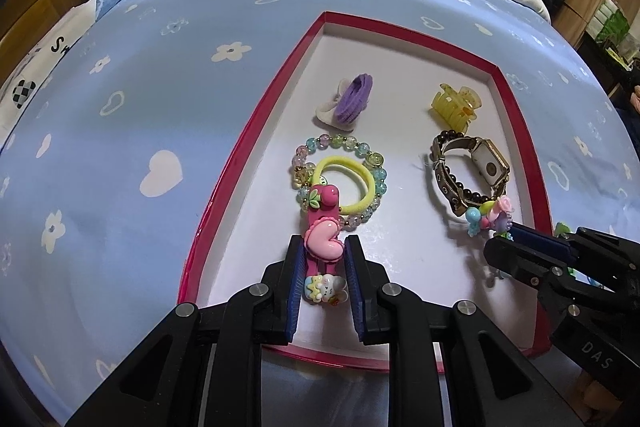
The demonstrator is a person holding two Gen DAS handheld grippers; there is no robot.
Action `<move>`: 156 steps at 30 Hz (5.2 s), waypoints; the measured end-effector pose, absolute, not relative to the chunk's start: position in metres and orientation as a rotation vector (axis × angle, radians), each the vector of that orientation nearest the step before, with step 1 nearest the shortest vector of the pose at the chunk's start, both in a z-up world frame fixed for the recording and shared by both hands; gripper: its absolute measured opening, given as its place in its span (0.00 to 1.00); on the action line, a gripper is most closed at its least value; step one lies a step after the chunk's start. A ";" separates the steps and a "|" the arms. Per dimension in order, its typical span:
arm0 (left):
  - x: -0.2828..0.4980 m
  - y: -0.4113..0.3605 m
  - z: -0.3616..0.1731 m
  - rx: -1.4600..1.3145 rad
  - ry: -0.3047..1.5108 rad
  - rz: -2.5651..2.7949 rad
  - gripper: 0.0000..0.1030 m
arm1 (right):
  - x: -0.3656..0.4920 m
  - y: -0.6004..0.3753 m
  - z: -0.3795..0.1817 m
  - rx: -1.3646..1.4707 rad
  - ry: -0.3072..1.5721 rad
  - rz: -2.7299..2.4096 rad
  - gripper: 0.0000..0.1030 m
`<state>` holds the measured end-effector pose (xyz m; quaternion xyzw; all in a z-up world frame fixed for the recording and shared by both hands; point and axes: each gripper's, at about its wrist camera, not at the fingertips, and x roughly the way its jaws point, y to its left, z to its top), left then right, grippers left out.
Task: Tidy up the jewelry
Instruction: 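Open both tools to release the clip and charm string in the tray, then move both tools back toward the green bow hair tie and blue hair tie, then grasp the green bow hair tie with the left tool while the right tool grasps the blue hair tie, then carry the green bow hair tie and blue hair tie into the tray with both tools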
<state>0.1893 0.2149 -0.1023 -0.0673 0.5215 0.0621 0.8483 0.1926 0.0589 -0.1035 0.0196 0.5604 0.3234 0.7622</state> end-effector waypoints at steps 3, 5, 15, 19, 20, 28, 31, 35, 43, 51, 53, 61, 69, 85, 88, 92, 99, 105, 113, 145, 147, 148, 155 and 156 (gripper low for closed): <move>0.189 0.214 -0.102 -0.143 1.097 0.132 0.20 | 0.192 0.058 -0.103 0.049 1.216 0.705 0.18; 0.188 0.215 -0.102 -0.148 1.095 0.131 0.20 | 0.192 0.057 -0.103 0.052 1.214 0.705 0.18; 0.184 0.220 -0.099 -0.180 1.082 0.134 0.40 | 0.191 0.052 -0.101 0.083 1.202 0.702 0.21; 0.178 0.222 -0.093 -0.196 1.058 0.136 0.48 | 0.191 0.045 -0.094 0.114 1.184 0.696 0.26; 0.177 0.223 -0.090 -0.200 1.050 0.135 0.49 | 0.192 0.043 -0.092 0.124 1.175 0.696 0.28; 0.148 0.230 -0.068 -0.281 0.968 0.145 0.63 | 0.186 0.012 -0.065 0.205 1.081 0.672 0.41; 0.135 0.231 -0.060 -0.326 0.935 0.145 0.69 | 0.182 -0.005 -0.056 0.245 1.048 0.649 0.46; 0.117 0.230 -0.050 -0.376 0.896 0.135 0.77 | 0.176 -0.029 -0.045 0.269 1.007 0.612 0.49; 0.091 0.215 -0.029 -0.400 0.838 0.079 0.78 | 0.160 -0.086 -0.025 0.311 0.943 0.517 0.52; 0.084 0.189 -0.020 -0.357 0.837 0.012 0.78 | 0.141 -0.139 -0.021 0.333 0.930 0.417 0.53; 0.083 0.181 -0.018 -0.339 0.843 -0.003 0.79 | 0.136 -0.151 -0.023 0.343 0.934 0.395 0.53; 0.084 0.145 -0.015 -0.268 0.862 -0.064 0.78 | 0.120 -0.177 -0.027 0.368 0.937 0.352 0.53; 0.090 0.116 -0.016 -0.211 0.880 -0.090 0.78 | 0.116 -0.185 -0.029 0.382 0.936 0.347 0.53; 0.108 0.079 -0.030 -0.132 0.902 -0.106 0.78 | 0.121 -0.183 -0.040 0.356 0.961 0.349 0.53; 0.113 0.071 -0.036 -0.119 0.919 -0.118 0.77 | 0.124 -0.180 -0.046 0.348 0.981 0.354 0.53; 0.125 0.058 -0.044 -0.084 0.943 -0.149 0.76 | 0.131 -0.172 -0.056 0.321 1.031 0.375 0.52; 0.160 0.042 -0.068 -0.025 1.028 -0.179 0.59 | 0.148 -0.155 -0.079 0.266 1.122 0.427 0.44; 0.182 0.035 -0.085 0.028 1.079 -0.168 0.53 | 0.161 -0.141 -0.095 0.221 1.175 0.452 0.32; 0.199 0.029 -0.105 0.056 1.126 -0.158 0.42 | 0.173 -0.125 -0.108 0.154 1.217 0.474 0.23; 0.146 0.087 -0.052 -0.148 0.981 -0.167 0.05 | 0.159 -0.122 -0.060 0.190 1.070 0.467 0.02; 0.139 0.096 -0.046 -0.166 0.968 -0.155 0.05 | 0.159 -0.117 -0.057 0.188 1.061 0.477 0.02; 0.136 0.099 -0.044 -0.171 0.963 -0.151 0.05 | 0.159 -0.114 -0.055 0.187 1.059 0.483 0.02; 0.114 0.125 -0.025 -0.199 0.920 -0.110 0.05 | 0.158 -0.092 -0.043 0.177 1.038 0.528 0.02; 0.111 0.130 -0.024 -0.203 0.917 -0.105 0.05 | 0.157 -0.089 -0.042 0.175 1.035 0.534 0.02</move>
